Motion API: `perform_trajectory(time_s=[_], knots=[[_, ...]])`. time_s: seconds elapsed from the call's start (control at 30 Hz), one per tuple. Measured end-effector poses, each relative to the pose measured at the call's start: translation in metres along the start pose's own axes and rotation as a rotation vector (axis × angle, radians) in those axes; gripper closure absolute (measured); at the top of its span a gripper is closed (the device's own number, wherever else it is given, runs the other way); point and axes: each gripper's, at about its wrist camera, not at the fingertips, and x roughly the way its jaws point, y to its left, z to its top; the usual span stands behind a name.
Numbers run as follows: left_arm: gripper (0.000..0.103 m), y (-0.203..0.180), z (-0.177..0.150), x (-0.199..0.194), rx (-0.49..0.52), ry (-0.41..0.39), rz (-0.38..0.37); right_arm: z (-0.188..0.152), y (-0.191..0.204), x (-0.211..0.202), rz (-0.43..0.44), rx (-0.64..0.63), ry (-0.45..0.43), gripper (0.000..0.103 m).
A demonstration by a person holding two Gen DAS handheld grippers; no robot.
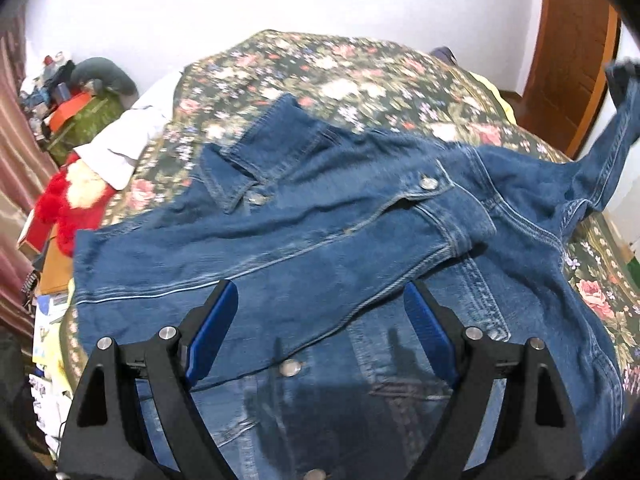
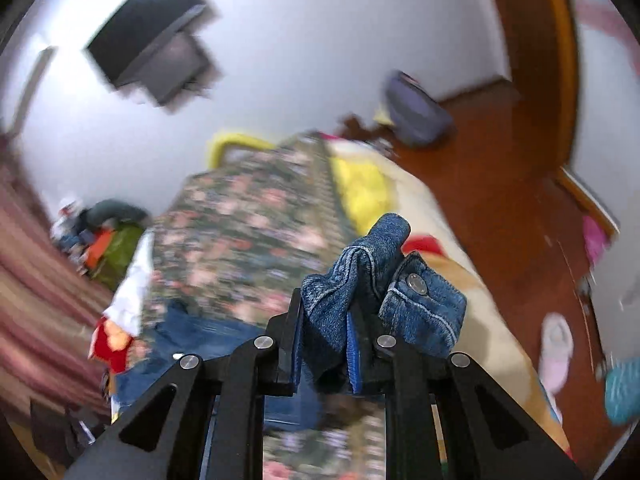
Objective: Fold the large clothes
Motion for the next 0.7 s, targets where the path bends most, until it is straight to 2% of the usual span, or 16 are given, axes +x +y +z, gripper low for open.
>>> perform_trajectory(time_s=[0.2, 0.37, 0.53, 0.7], knots=[[0.018, 0.036, -0.009, -0.023, -0.058, -0.046, 0.054, 0.009, 0.121, 0.000, 0.172, -0.182, -0.024, 0.088], [0.018, 0.071, -0.024, -0.036, -0.131, -0.055, 0.083, -0.013, 0.214, 0.021, 0.307, -0.314, 0.027, 0.088], [0.018, 0.107, -0.041, -0.042, -0.206, -0.040, 0.114, -0.063, 0.291, 0.072, 0.405, -0.404, 0.176, 0.088], [0.018, 0.134, -0.063, -0.041, -0.273, -0.007, 0.124, -0.138, 0.331, 0.141, 0.389, -0.494, 0.381, 0.088]])
